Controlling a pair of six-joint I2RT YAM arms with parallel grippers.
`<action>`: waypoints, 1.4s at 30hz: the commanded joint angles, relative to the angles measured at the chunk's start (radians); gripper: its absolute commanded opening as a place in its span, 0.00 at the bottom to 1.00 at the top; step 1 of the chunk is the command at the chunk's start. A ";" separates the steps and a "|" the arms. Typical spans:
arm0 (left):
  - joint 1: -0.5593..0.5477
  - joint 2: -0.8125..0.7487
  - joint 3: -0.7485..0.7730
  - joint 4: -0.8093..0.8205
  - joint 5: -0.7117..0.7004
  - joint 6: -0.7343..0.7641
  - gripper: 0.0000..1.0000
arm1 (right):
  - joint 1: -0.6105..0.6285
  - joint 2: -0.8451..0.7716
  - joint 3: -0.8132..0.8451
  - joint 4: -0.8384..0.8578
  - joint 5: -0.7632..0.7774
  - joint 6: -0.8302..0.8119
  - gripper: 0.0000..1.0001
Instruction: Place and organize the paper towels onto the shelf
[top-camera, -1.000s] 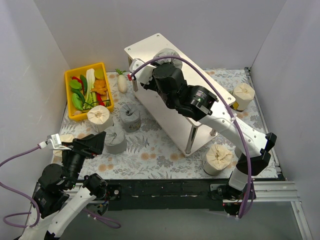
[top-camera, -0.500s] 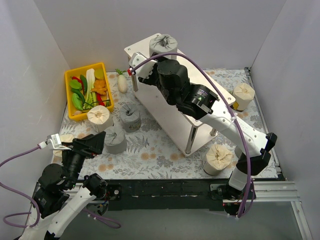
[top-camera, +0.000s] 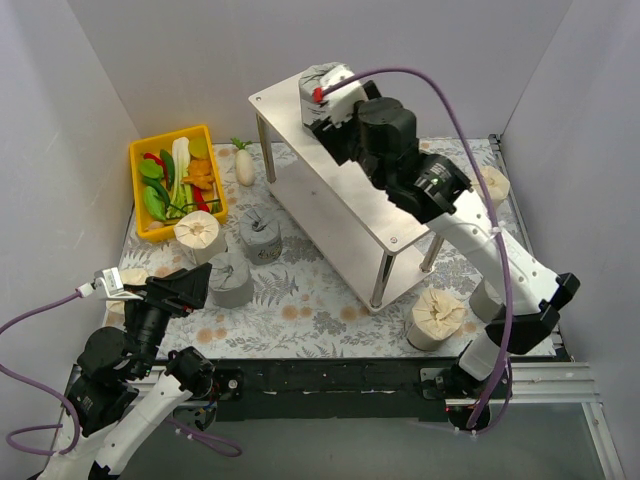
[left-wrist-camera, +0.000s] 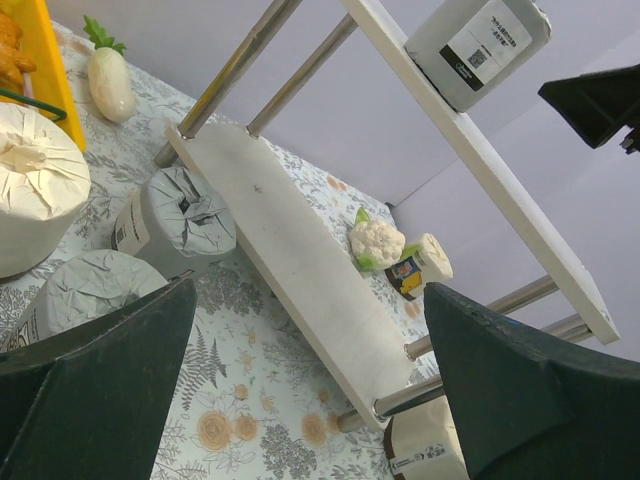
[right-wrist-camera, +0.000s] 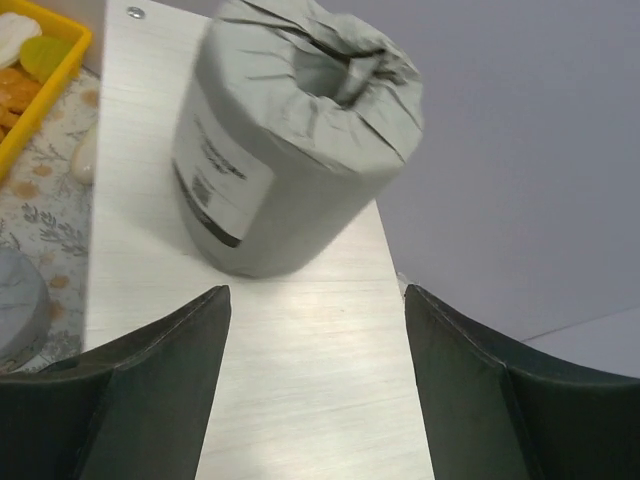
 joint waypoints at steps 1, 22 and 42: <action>-0.003 -0.075 -0.006 -0.007 -0.012 0.002 0.98 | -0.098 -0.101 -0.074 0.047 -0.176 0.177 0.79; -0.003 -0.062 -0.006 -0.004 -0.009 0.005 0.98 | -0.225 0.147 0.102 0.096 -0.430 0.184 0.69; -0.003 -0.043 -0.005 -0.009 -0.011 0.003 0.98 | -0.227 0.279 0.223 0.165 -0.285 0.182 0.61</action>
